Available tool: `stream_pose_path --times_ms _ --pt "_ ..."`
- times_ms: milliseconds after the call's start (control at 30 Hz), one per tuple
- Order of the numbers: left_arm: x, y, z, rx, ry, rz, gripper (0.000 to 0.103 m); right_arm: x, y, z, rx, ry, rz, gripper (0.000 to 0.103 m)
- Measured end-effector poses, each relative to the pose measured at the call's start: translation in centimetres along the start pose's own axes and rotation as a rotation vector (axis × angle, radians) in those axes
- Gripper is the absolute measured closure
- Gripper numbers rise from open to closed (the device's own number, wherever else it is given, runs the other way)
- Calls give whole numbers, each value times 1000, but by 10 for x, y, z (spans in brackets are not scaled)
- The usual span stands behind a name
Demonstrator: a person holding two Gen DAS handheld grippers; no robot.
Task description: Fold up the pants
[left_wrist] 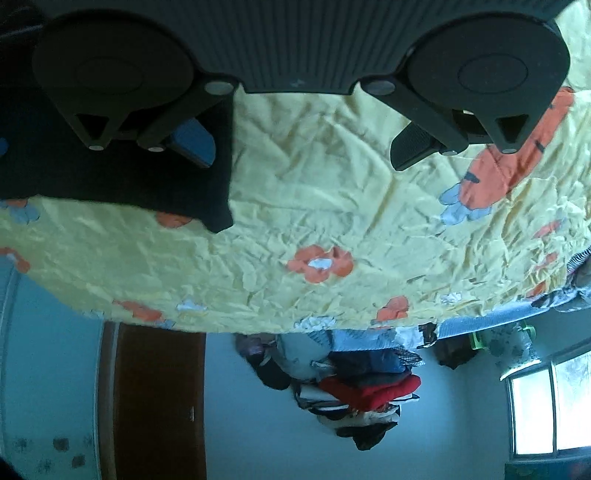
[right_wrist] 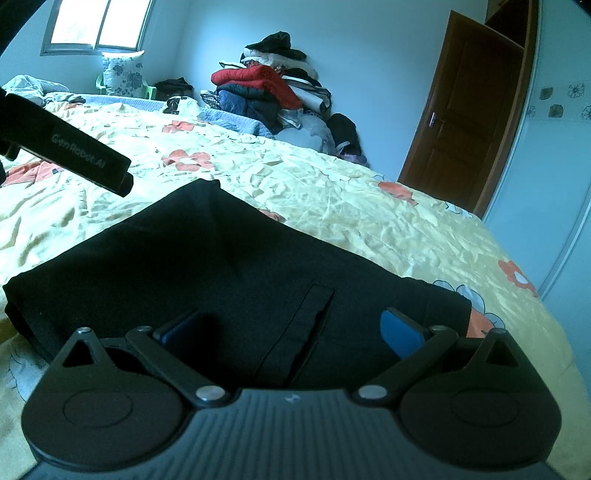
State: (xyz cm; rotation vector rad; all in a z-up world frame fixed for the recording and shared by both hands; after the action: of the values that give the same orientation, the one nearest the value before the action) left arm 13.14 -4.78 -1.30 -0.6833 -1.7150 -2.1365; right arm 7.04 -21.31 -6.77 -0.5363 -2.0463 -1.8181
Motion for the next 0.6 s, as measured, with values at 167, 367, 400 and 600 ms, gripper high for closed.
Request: stream_pose_path --times_ms 167,367,400,600 --pt "-2 2 -17 -24 -9 22 0 0 0 0 -1 1 1 0" --pt "-5 2 -34 -64 -4 20 1 0 1 1 0 -7 1 0" --pt "-4 2 -36 -68 -6 17 0 3 2 0 -15 -21 -4 0" --pt "-6 3 -43 -71 -28 11 1 39 6 -19 -73 -144 -57 0"
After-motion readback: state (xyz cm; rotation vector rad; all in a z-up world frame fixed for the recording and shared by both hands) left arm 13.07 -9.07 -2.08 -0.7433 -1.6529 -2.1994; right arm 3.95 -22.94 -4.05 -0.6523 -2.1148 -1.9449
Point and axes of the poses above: each gripper's, at about its wrist camera, not at the fingertips, and x roughly against the way its jaws point, z to its left, y to its top, the point moved 4 cm from there along -x, roughly the way its jaws point, and after that the axes turned 7 degrees about -x, right-handed, at the moved point
